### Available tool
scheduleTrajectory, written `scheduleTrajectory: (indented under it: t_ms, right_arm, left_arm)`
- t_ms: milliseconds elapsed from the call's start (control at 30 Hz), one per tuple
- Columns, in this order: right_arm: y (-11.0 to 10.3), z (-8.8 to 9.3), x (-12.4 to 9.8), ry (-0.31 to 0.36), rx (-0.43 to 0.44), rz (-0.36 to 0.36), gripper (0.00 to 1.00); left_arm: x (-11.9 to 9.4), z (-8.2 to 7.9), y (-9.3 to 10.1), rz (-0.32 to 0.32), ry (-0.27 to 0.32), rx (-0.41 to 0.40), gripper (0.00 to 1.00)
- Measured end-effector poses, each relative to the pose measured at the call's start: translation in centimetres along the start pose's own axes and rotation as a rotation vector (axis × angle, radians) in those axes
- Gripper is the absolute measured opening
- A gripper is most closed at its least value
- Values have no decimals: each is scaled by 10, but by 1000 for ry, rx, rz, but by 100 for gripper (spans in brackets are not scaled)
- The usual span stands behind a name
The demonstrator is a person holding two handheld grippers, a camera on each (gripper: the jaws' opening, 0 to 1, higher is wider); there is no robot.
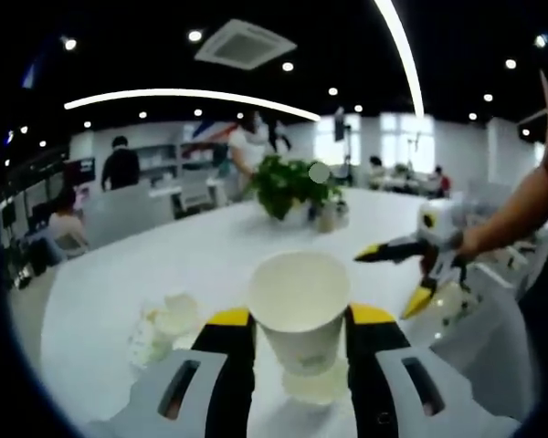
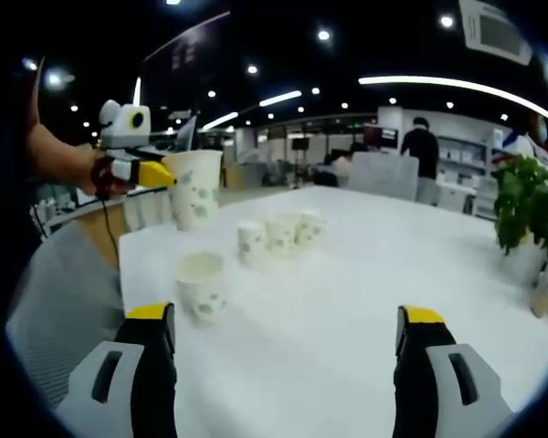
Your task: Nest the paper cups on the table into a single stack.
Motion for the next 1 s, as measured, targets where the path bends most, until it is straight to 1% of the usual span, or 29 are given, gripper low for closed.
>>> scheduleTrajectory:
  t_ms: [67, 167, 367, 600, 833, 1000]
  right_arm:
    - [0, 0, 0, -1, 0, 0, 99]
    - [0, 1, 0, -2, 2, 0, 99]
    - [-1, 1, 0, -1, 1, -1, 99]
    - [0, 1, -1, -3, -1, 1, 99]
    - [0, 0, -2, -4, -4, 3, 99]
    - [-1, 1, -1, -4, 2, 5, 99]
  left_arm:
    - [0, 1, 4, 14, -4, 25, 36]
    - [0, 1, 7, 20, -2, 35, 36]
    - [1, 0, 6, 16, 1, 35, 36]
    - [3, 2, 9, 28, -3, 51, 36]
    - [3, 10, 11, 29, -5, 66, 36]
    - [3, 20, 14, 37, -5, 71, 36]
Point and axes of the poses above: the point that each gripper's makers call its tool centre point, and the gripper's own axes: x roughly forward along the fingers, y roughly to its right, z roughly out of its underside, the point moved 3 cm from there along -x, roughly backward along the fingers, and after that the axes turned 13 degrees about y, right-handed, at the moved point
